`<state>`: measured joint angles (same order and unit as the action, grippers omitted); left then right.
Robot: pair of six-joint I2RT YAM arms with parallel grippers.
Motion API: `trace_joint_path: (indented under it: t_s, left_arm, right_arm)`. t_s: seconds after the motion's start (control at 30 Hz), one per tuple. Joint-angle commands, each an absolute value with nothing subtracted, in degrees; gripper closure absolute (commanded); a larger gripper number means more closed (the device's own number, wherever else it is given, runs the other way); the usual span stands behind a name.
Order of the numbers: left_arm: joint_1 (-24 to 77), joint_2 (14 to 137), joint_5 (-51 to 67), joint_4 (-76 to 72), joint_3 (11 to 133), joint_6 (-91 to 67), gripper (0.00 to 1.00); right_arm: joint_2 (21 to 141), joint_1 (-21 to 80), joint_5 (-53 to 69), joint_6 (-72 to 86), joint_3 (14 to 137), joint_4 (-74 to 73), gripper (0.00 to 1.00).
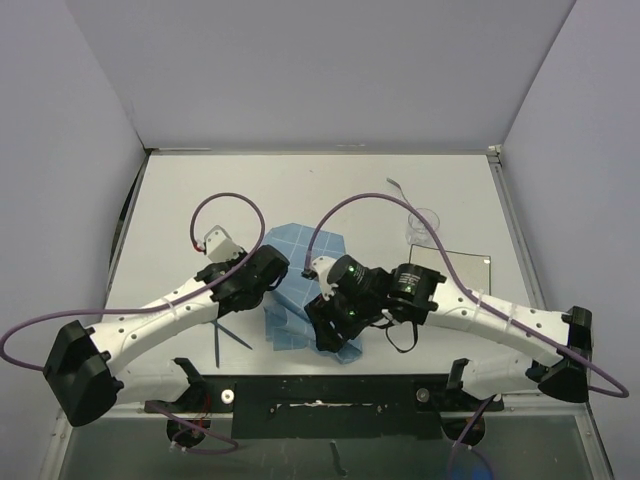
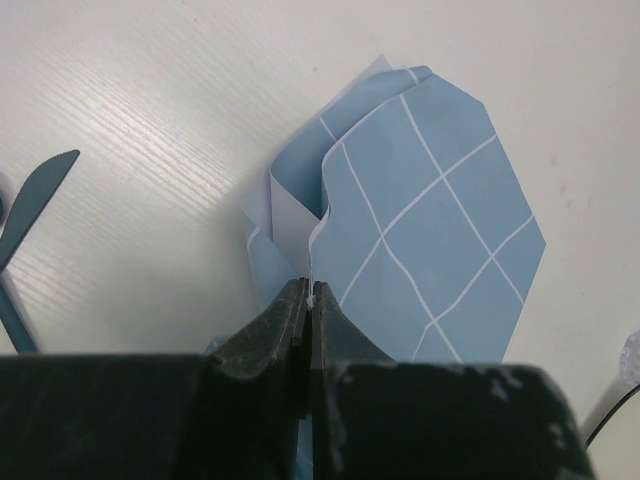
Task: Set the dinner table for one person
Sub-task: Flatten out the napkin at the center of the board.
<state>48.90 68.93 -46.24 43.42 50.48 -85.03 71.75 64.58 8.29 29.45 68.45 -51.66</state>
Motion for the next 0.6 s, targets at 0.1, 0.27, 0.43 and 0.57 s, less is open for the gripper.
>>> trace_joint_path:
  t_s: [0.1, 0.27, 0.43, 0.57]
  left_arm:
    - [48.60, 68.71, -46.19, 41.65, 52.78, -83.33, 1.00]
    - [48.60, 67.37, -46.33, 42.01, 51.98, -83.31, 1.00]
    - [48.60, 66.49, -46.46, 42.34, 51.56, -83.21, 1.00]
    - [48.60, 66.14, -46.69, 42.90, 51.70, -83.30, 1.00]
  right_arm:
    - [77.83, 68.74, 11.38, 27.31, 70.59, -44.46, 0.43]
    - [80.92, 68.74, 11.10, 25.00, 73.11, -43.85, 0.43]
    - [82.08, 68.37, 10.23, 23.00, 73.95, -42.69, 0.43]
    - [83.35, 67.85, 10.69, 21.87, 74.58, -42.00, 0.43]
